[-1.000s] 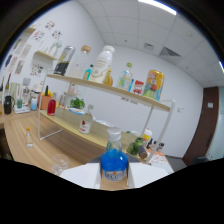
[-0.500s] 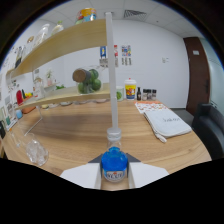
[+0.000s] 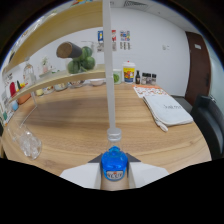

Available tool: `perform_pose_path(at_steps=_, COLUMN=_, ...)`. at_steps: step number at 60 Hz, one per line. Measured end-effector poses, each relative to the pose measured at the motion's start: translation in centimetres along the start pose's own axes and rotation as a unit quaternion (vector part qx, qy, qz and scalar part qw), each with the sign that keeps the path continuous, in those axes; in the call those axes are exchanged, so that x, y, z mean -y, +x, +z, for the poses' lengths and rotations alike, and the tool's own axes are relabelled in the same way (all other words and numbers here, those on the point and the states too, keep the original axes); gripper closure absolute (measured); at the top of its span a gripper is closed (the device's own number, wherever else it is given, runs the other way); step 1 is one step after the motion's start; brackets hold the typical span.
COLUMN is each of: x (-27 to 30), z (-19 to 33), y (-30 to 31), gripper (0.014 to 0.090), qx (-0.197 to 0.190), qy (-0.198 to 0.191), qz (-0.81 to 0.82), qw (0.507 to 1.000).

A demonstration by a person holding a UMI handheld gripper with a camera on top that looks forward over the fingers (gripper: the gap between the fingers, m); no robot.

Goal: Make me a cup of Mount Fuji.

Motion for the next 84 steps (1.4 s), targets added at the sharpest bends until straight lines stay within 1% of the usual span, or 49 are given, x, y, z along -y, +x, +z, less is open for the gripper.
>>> perform_pose_path(at_steps=8, x=-0.4, z=-0.4, y=0.2, gripper=0.0671, qx=-0.011, qy=-0.003, qz=-0.002, qw=1.0)
perform_pose_path(at_steps=12, x=-0.6, z=-0.7, y=0.6, gripper=0.0655, qx=-0.023, qy=-0.001, qz=0.003, qw=1.0)
perform_pose_path(at_steps=17, x=-0.4, z=-1.5, y=1.1, gripper=0.0554, qx=-0.041, qy=0.012, qz=0.004, qw=0.999)
perform_pose_path(at_steps=18, x=-0.3, z=-1.8, y=1.1, gripper=0.0512, qx=-0.043, qy=0.014, qz=0.005, qw=0.999)
perform_pose_path(at_steps=21, x=0.1, z=-2.7, y=0.9, gripper=0.0343, qx=-0.045, qy=0.022, qz=0.012, qw=0.999)
perform_pose_path(at_steps=23, x=0.5, z=-3.6, y=0.8, gripper=0.0258, qx=-0.047, qy=0.028, qz=0.018, qw=0.998)
perform_pose_path(at_steps=25, x=1.1, z=-4.6, y=0.6, gripper=0.0208, qx=-0.051, qy=0.036, qz=0.023, qw=0.998)
perform_pose_path(at_steps=27, x=1.7, z=-5.6, y=0.6, gripper=0.0186, qx=-0.058, qy=0.043, qz=0.026, qw=0.997)
perform_pose_path(at_steps=31, x=3.2, z=-7.7, y=0.0, gripper=0.02, qx=-0.068, qy=0.061, qz=0.024, qw=0.996)
perform_pose_path(at_steps=35, x=5.0, z=-10.1, y=-1.3, gripper=0.0197, qx=-0.07, qy=0.082, qz=0.021, qw=0.994)
perform_pose_path(at_steps=43, x=8.1, z=-14.3, y=-5.6, gripper=0.0197, qx=-0.067, qy=0.116, qz=0.016, qw=0.991)
perform_pose_path(at_steps=48, x=9.1, z=-15.7, y=-8.8, gripper=0.0198, qx=-0.061, qy=0.128, qz=0.014, qw=0.99)
perform_pose_path(at_steps=54, x=9.4, z=-16.3, y=-13.4, gripper=0.0199, qx=-0.047, qy=0.138, qz=0.011, qw=0.989)
perform_pose_path(at_steps=59, x=8.9, z=-15.8, y=-17.2, gripper=0.0197, qx=-0.034, qy=0.142, qz=0.01, qw=0.989)
perform_pose_path(at_steps=65, x=8.7, z=-14.5, y=-21.4, gripper=0.0199, qx=-0.014, qy=0.14, qz=0.018, qw=0.99)
perform_pose_path(at_steps=69, x=8.8, z=-13.8, y=-23.5, gripper=0.0194, qx=-0.01, qy=0.134, qz=0.02, qw=0.991)
perform_pose_path(at_steps=77, x=12.6, z=-14.0, y=-27.1, gripper=0.0193, qx=0.0, qy=0.143, qz=0.032, qw=0.989)
perform_pose_path(at_steps=84, x=18.3, z=-15.7, y=-29.6, gripper=0.0198, qx=0.008, qy=0.151, qz=0.032, qw=0.988)
